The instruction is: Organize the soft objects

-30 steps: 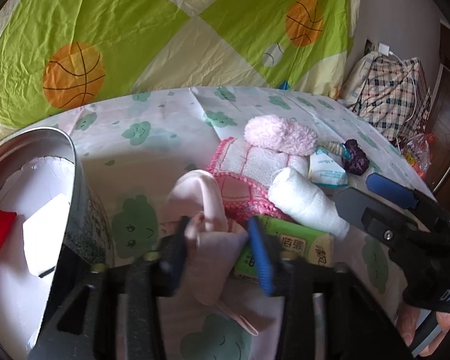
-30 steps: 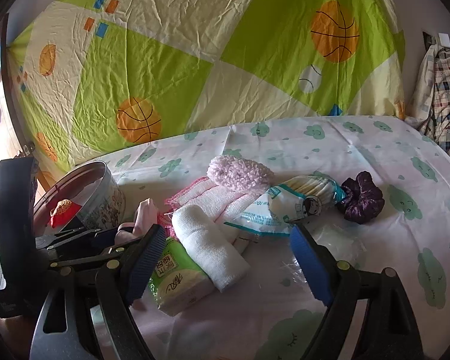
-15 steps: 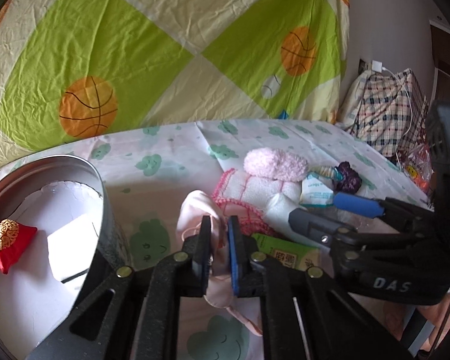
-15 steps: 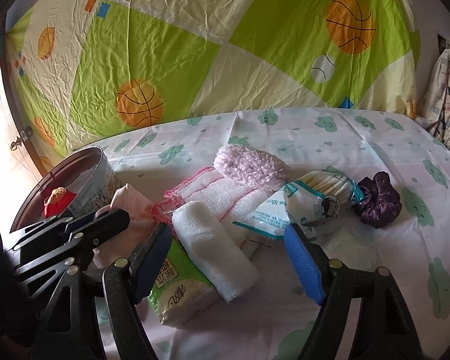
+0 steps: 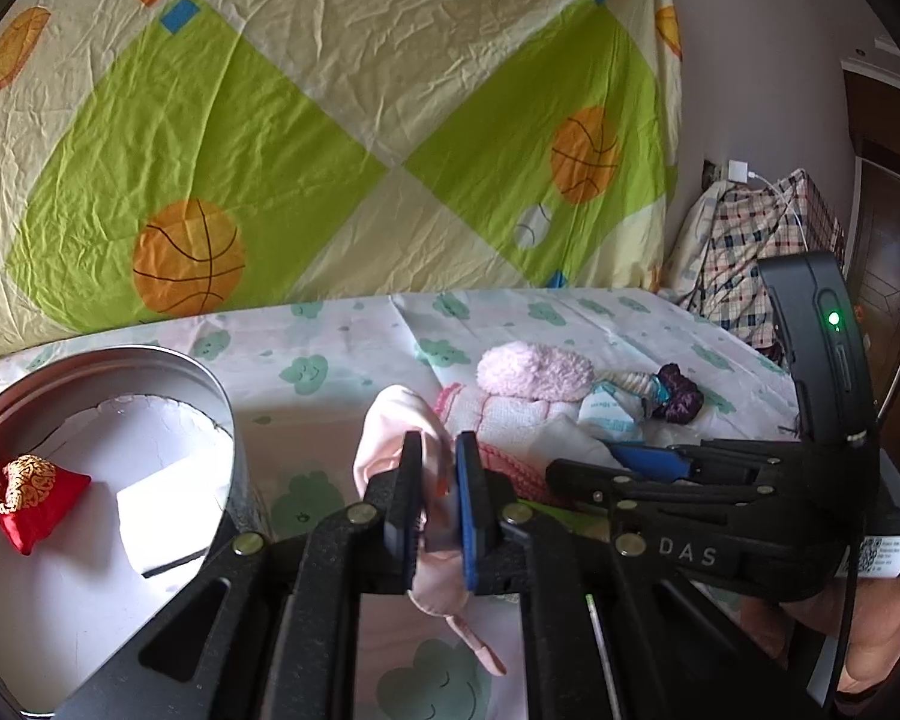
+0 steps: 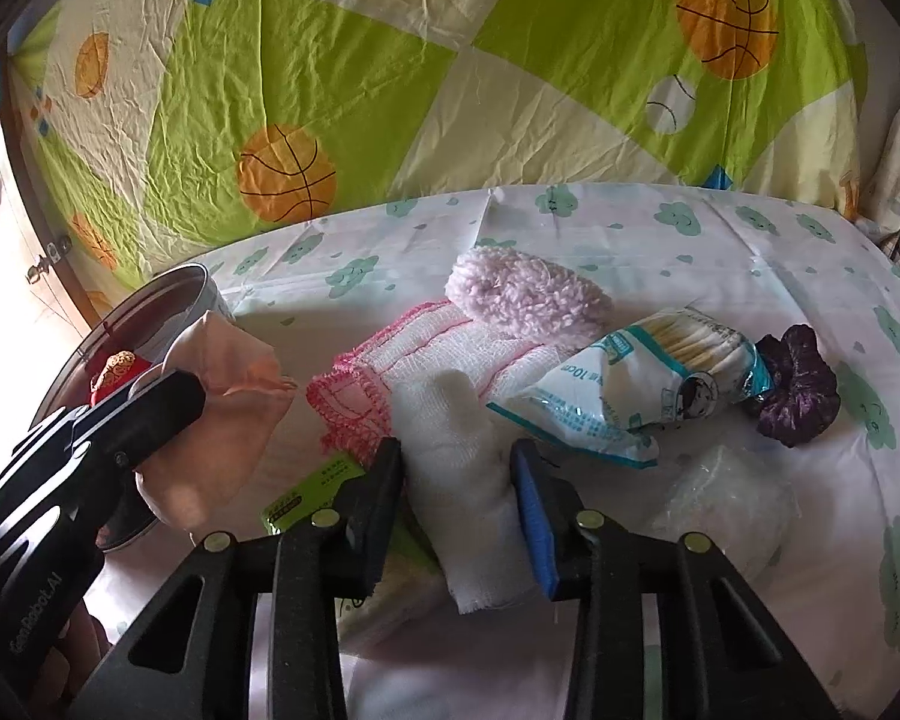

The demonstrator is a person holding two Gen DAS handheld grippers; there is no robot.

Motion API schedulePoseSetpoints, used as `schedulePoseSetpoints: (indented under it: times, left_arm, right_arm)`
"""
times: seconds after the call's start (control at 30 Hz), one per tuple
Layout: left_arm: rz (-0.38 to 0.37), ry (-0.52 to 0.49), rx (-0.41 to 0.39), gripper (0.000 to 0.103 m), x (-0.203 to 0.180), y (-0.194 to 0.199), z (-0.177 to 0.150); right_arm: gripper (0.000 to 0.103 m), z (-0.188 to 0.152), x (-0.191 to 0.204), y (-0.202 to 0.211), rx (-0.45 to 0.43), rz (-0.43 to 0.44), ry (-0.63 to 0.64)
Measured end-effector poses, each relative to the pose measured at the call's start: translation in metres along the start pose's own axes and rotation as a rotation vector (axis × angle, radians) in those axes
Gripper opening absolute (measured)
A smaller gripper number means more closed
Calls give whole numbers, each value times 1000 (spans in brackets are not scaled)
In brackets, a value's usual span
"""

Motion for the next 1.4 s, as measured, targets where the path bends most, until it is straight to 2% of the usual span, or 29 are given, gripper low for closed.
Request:
schedulePoseSetpoints:
  times: [0.13,0.77,1.4]
  left_arm:
    - [1,2,-43,8,1,8,3]
    - [35,-31,-146,8,-4,28,8]
    - [59,-23,-179,8,-1,40,7]
  right_arm:
    - [39,4,2,9,-49,4,0]
    - [38,14,6,49,-257,-23,30]
    - [38,14,9,82,-427,-45,44]
Point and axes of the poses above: each gripper's, at about its wrist camera, not at the fingertips, and y roughly against the way its jaws point, x to its left, z to its top, the point moved 8 cm from there along -y, roughly the way its jaws point, and after that the axes turned 7 degrees about -y, right-handed, at the moved point
